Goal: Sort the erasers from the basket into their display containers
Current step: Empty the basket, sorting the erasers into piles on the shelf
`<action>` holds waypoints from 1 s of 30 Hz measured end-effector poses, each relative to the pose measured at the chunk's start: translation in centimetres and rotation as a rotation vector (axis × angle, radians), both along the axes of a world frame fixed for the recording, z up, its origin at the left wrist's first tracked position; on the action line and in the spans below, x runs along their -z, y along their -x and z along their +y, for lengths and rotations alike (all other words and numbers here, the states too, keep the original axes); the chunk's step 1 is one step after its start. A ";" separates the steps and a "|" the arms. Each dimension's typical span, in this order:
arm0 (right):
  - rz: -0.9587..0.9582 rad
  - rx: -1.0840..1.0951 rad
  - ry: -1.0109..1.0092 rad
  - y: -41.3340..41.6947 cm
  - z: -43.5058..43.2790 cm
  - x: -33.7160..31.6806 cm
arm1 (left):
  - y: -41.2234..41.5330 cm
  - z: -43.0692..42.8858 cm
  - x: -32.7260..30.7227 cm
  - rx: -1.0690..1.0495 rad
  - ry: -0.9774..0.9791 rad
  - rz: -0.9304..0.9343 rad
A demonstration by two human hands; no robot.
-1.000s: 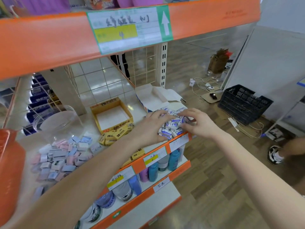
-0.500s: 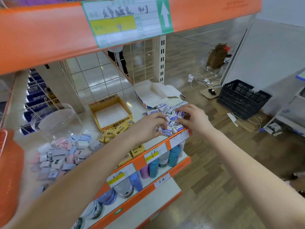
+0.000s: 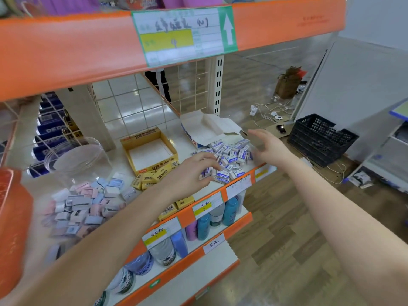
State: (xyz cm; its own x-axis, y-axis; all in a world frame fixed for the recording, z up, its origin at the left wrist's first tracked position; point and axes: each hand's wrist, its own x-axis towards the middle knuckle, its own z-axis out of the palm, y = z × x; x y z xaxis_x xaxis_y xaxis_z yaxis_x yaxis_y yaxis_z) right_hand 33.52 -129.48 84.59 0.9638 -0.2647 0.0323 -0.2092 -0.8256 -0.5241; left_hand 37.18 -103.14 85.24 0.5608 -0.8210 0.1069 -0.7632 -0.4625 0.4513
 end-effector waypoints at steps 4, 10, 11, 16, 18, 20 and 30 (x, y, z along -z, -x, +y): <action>0.220 -0.112 0.038 -2.0 0.8 0.0 | 0.1 1.4 -0.5 -0.018 -0.001 -0.036; 0.153 -0.116 0.145 -2.6 0.8 0.7 | -0.7 2.7 -1.0 -0.081 0.016 -0.042; 0.138 -0.108 0.126 -2.5 0.8 0.9 | -0.7 2.7 -0.9 -0.083 0.022 -0.041; 0.074 -0.026 -0.018 -1.7 0.4 0.6 | -0.3 2.8 -0.7 -0.083 0.020 -0.038; 0.060 -0.012 -0.032 -1.5 0.2 -0.1 | -0.5 3.2 -0.9 -0.086 0.036 -0.053; 0.030 -0.033 -0.044 -1.6 0.9 -1.6 | -0.8 3.9 -1.5 -0.105 0.050 -0.064; -0.174 -0.512 0.020 -6.5 16.9 -6.8 | -0.9 15.1 -5.8 -0.331 0.106 -0.217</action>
State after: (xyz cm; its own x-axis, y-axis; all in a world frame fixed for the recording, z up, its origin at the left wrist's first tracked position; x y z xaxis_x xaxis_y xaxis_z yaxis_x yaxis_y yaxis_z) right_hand 40.00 -112.59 91.40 0.9494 0.2397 0.2031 0.3109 -0.8093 -0.4983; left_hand 38.03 -87.99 91.07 0.7476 -0.5783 0.3266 -0.6641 -0.6583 0.3544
